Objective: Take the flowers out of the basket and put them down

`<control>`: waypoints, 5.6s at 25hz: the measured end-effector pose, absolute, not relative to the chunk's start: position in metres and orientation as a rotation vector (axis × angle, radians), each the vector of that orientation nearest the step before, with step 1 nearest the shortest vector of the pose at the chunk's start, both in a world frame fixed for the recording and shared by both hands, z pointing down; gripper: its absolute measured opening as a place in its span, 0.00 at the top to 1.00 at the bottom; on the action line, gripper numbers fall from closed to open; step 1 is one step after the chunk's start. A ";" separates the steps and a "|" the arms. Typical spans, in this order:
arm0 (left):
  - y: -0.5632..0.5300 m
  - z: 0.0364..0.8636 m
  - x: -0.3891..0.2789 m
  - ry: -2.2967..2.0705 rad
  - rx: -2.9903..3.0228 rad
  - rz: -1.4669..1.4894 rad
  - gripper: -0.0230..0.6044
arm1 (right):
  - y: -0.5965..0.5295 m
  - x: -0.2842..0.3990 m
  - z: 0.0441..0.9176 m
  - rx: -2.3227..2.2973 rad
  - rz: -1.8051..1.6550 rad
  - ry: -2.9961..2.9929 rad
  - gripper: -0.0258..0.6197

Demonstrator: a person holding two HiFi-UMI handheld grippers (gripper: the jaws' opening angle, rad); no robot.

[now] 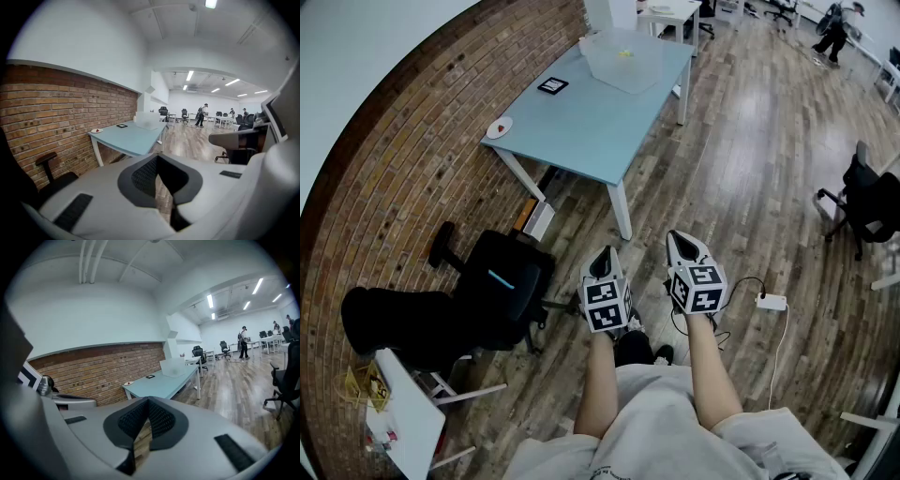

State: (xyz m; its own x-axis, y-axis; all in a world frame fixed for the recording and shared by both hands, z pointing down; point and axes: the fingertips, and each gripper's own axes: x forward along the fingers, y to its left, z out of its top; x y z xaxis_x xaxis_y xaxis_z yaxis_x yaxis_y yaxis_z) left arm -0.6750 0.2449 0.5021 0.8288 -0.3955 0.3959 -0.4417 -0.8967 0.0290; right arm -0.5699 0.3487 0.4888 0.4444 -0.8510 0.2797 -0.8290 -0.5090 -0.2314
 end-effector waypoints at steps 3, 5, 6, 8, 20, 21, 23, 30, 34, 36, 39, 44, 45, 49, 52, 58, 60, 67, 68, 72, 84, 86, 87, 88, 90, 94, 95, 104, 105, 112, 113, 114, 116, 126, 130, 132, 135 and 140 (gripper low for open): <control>0.252 0.497 -0.678 -0.649 2.907 0.594 0.93 | 0.352 -0.578 0.486 -2.614 -0.556 1.530 0.93; 0.254 0.494 -0.677 -0.641 2.915 0.588 0.93 | 0.352 -0.580 0.484 -2.611 -0.547 1.535 0.93; 0.254 0.493 -0.676 -0.637 2.915 0.581 0.93 | 0.352 -0.579 0.482 -2.612 -0.541 1.536 0.93; 0.252 0.490 -0.672 -0.625 2.917 0.570 0.93 | 0.349 -0.577 0.478 -2.615 -0.529 1.538 0.93; 0.231 0.488 -0.604 -0.548 2.971 0.586 0.93 | 0.327 -0.528 0.470 -2.636 -0.474 1.495 0.93; 0.224 0.488 -0.592 -0.544 2.975 0.592 0.93 | 0.318 -0.522 0.473 -2.638 -0.474 1.506 0.93; 0.210 0.483 -0.568 -0.553 2.969 0.569 0.93 | 0.302 -0.511 0.475 -2.639 -0.474 1.544 0.93; 0.169 0.475 -0.485 -0.575 2.971 0.613 0.93 | 0.254 -0.446 0.468 -2.505 -0.460 1.582 0.93; 0.145 0.472 -0.445 -0.512 2.954 0.562 0.94 | 0.226 -0.409 0.465 -2.529 -0.428 1.607 0.93; 0.134 0.469 -0.426 -0.494 2.974 0.543 0.94 | 0.215 -0.386 0.463 -2.558 -0.417 1.586 0.93; 0.117 0.466 -0.398 -0.488 3.046 0.589 0.94 | 0.199 -0.355 0.464 -2.577 -0.434 1.557 0.93; 0.083 0.472 -0.359 -0.472 3.042 0.651 0.94 | 0.172 -0.316 0.469 -2.579 -0.461 1.519 0.93; 0.082 0.475 -0.351 -0.445 3.044 0.672 0.94 | 0.171 -0.309 0.471 -2.577 -0.467 1.501 0.93; 0.085 0.486 -0.323 -0.290 3.024 0.655 0.94 | 0.171 -0.287 0.477 -2.511 -0.457 1.408 0.93; 0.087 0.497 -0.304 -0.279 3.024 0.644 0.93 | 0.179 -0.267 0.487 -2.528 -0.459 1.355 0.93; 0.074 0.504 -0.266 -0.368 3.022 0.662 0.93 | 0.183 -0.220 0.495 -2.475 -0.467 1.276 0.93; 0.059 0.502 -0.252 -0.410 3.012 0.650 0.93 | 0.169 -0.204 0.495 -2.466 -0.473 1.309 0.93; 0.016 0.496 -0.199 -0.539 2.982 0.651 0.93 | 0.120 -0.137 0.500 -2.445 -0.564 1.402 0.93; 0.010 0.495 -0.191 -0.550 2.979 0.663 0.93 | 0.115 -0.126 0.503 -2.440 -0.587 1.395 0.93; -0.015 0.489 -0.159 -0.639 2.961 0.668 0.93 | 0.090 -0.084 0.501 -2.409 -0.619 1.439 0.93; -0.026 0.479 -0.037 -0.752 2.911 0.619 0.93 | 0.075 0.040 0.483 -2.355 -0.590 1.620 0.93; -0.019 0.483 -0.015 -0.750 2.898 0.613 0.93 | 0.087 0.062 0.485 -2.364 -0.587 1.627 0.93; -0.015 0.486 -0.005 -0.750 2.894 0.613 0.93 | 0.094 0.072 0.487 -2.370 -0.587 1.627 0.93; -0.010 0.489 0.004 -0.744 2.894 0.614 0.93 | 0.101 0.083 0.490 -2.376 -0.588 1.618 0.93; 0.003 0.496 0.021 -0.714 2.909 0.625 0.93 | 0.116 0.107 0.496 -2.383 -0.592 1.573 0.93; 0.015 0.496 0.042 -0.681 2.932 0.651 0.93 | 0.136 0.150 0.499 -2.404 -0.591 1.475 0.93; 0.014 0.494 0.045 -0.690 2.933 0.649 0.93 | 0.138 0.156 0.496 -2.408 -0.583 1.469 0.93; -0.046 0.464 0.054 -0.885 2.878 0.567 0.93 | 0.083 0.187 0.467 -2.413 -0.515 1.634 0.93; -0.056 0.460 0.056 -0.909 2.869 0.553 0.93 | 0.072 0.190 0.465 -2.405 -0.514 1.660 0.93; -0.123 0.449 0.071 -1.043 2.785 0.502 0.93 | -0.012 0.208 0.450 -2.340 -0.511 1.861 0.93; -0.132 0.449 0.074 -1.055 2.773 0.503 0.93 | -0.026 0.212 0.447 -2.329 -0.509 1.883 0.93; -0.142 0.449 0.076 -1.066 2.761 0.507 0.93 | -0.038 0.216 0.444 -2.320 -0.508 1.903 0.93; -0.161 0.448 0.079 -1.090 2.732 0.511 0.93 | -0.061 0.224 0.437 -2.305 -0.504 1.946 0.93; -0.238 0.445 0.084 -1.158 2.629 0.491 0.93 | -0.164 0.231 0.420 -2.239 -0.502 2.135 0.93; -0.263 0.446 0.078 -1.206 2.628 0.533 0.93 | -0.201 0.222 0.419 -2.212 -0.510 2.213 0.93; -0.276 0.445 0.078 -1.218 2.640 0.564 0.93 | -0.218 0.221 0.419 -2.212 -0.513 2.239 0.93; -0.303 0.443 0.070 -1.239 2.628 0.568 0.93 | -0.251 0.212 0.420 -2.191 -0.523 2.284 0.93; -0.336 0.444 0.056 -1.273 2.596 0.543 0.93 | -0.301 0.199 0.436 -2.187 -0.583 2.339 0.93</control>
